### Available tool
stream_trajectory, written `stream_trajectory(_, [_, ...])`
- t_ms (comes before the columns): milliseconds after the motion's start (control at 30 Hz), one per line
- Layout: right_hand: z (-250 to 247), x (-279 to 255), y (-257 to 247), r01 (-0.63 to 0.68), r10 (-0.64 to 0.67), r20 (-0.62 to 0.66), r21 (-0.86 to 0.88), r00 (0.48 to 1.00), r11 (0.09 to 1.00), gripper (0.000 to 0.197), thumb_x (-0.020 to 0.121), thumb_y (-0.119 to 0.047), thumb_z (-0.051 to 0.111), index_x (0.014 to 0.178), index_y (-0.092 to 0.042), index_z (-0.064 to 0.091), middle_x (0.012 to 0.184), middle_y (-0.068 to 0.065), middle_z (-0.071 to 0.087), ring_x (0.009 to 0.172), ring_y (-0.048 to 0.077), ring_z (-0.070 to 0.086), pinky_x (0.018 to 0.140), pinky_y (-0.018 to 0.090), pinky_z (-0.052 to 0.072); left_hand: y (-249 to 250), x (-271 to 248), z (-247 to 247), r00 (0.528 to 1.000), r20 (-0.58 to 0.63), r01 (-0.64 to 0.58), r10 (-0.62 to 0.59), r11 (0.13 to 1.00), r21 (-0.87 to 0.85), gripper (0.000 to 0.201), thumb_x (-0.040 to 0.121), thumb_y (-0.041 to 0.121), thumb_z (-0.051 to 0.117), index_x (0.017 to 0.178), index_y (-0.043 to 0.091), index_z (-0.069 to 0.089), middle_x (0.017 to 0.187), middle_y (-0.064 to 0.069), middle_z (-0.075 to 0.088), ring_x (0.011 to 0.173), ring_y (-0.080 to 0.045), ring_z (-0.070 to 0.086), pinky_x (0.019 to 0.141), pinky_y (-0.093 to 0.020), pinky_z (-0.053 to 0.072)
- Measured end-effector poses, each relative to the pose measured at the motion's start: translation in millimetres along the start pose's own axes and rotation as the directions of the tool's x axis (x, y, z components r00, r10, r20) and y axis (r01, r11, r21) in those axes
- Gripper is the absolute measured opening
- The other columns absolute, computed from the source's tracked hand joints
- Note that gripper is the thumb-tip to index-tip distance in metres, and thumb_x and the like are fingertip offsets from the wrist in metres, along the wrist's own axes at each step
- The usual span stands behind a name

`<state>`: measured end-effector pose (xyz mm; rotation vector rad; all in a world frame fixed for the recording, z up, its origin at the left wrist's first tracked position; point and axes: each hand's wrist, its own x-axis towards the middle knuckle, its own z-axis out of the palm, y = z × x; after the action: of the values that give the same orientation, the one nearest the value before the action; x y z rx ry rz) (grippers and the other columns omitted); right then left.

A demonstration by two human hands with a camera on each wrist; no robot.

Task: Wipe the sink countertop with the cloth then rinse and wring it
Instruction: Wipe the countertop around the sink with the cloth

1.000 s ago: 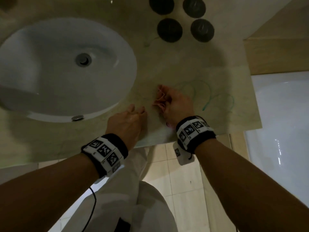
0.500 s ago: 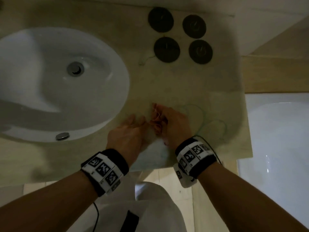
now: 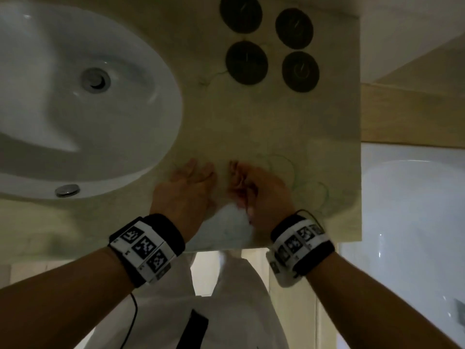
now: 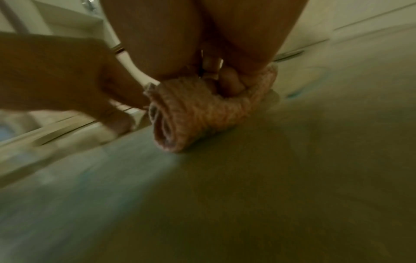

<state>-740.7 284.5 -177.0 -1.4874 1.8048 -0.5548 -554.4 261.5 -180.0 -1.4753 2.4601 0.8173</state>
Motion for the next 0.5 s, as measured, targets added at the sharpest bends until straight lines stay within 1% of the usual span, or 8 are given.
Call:
stream_trajectory(67, [-16,25,7,-0.110,0.109,0.018,0.030,0.994,0.994,0.021,0.086,0.002,0.055,0.104,0.009,0.064,0.099,0.009,0.063,0.075,0.005,0.058,0.064,0.003,0.043,3,1,-2,0.999,-0.016,0.037,-0.037,0.999,-0.014,0.053,0.075,0.033,0.077,0.125,0.021,0.066,0.137,0.005,0.060,0.129,-0.032,0.053,0.086,-0.048,0.055])
stream_trajectory(133, [-31,47,15,-0.076,0.076,0.007,-0.013,0.997,0.997,0.014,0.084,0.000,0.061,0.097,0.004,0.065,0.113,0.010,0.066,0.097,0.013,0.062,0.077,0.000,0.041,6,1,-2,0.998,-0.038,0.050,-0.051,0.998,-0.030,0.050,0.079,0.028,0.073,0.128,0.021,0.064,0.140,0.005,0.057,0.132,-0.032,0.050,0.086,-0.049,0.053])
stream_trajectory(167, [-39,56,20,-0.044,0.046,0.015,-0.085,0.999,0.995,0.012,0.085,-0.009,0.062,0.095,-0.002,0.065,0.120,0.008,0.066,0.105,0.015,0.062,0.083,0.001,0.040,9,1,-3,0.997,-0.039,0.066,-0.066,0.998,-0.011,0.049,0.081,0.025,0.070,0.130,0.021,0.062,0.142,0.005,0.056,0.133,-0.032,0.049,0.085,-0.049,0.054])
stream_trajectory(233, [-54,72,26,-0.033,0.035,0.010,-0.162,0.999,0.986,0.016,0.083,-0.024,0.063,0.086,-0.009,0.062,0.126,0.002,0.065,0.114,0.016,0.060,0.092,0.016,0.044,14,1,-5,0.993,-0.047,0.107,-0.105,0.993,0.045,0.051,0.082,0.024,0.069,0.132,0.024,0.059,0.143,0.004,0.054,0.131,-0.033,0.051,0.081,-0.048,0.055])
stream_trajectory(300, [-63,82,29,-0.047,0.050,0.012,-0.204,0.999,0.978,0.016,0.082,-0.025,0.063,0.084,-0.010,0.061,0.122,0.001,0.068,0.112,0.020,0.062,0.091,0.022,0.046,18,2,-6,0.990,0.009,0.136,-0.138,0.986,0.095,0.056,0.085,0.027,0.062,0.140,0.029,0.048,0.152,0.003,0.043,0.136,-0.032,0.044,0.091,-0.045,0.051])
stream_trajectory(367, [-62,80,29,-0.009,0.015,0.025,-0.220,1.000,0.975,0.017,0.083,-0.028,0.065,0.093,-0.015,0.064,0.118,0.000,0.069,0.108,0.020,0.063,0.091,0.024,0.047,21,3,-2,0.990,0.052,0.124,-0.133,0.980,0.154,0.057,0.088,0.027,0.057,0.143,0.032,0.042,0.159,0.007,0.030,0.144,-0.028,0.030,0.104,-0.043,0.040])
stream_trajectory(400, [-60,76,30,0.004,0.005,0.038,-0.237,0.999,0.971,0.022,0.082,-0.032,0.066,0.099,-0.017,0.065,0.118,-0.001,0.069,0.107,0.020,0.064,0.092,0.026,0.049,23,4,-2,0.989,0.038,0.136,-0.144,0.978,0.160,0.055,0.088,0.028,0.057,0.141,0.032,0.043,0.158,0.006,0.031,0.143,-0.027,0.032,0.104,-0.042,0.039])
stream_trajectory(500, [-47,45,27,0.059,-0.043,0.106,-0.156,0.993,0.986,0.029,0.080,-0.031,0.062,0.103,-0.014,0.067,0.112,0.003,0.070,0.105,0.020,0.065,0.089,0.032,0.052,29,6,-8,0.964,0.020,0.259,-0.264,0.957,0.132,0.055,0.087,0.042,0.056,0.138,0.035,0.037,0.152,-0.004,0.040,0.126,-0.030,0.052,0.090,-0.040,0.048])
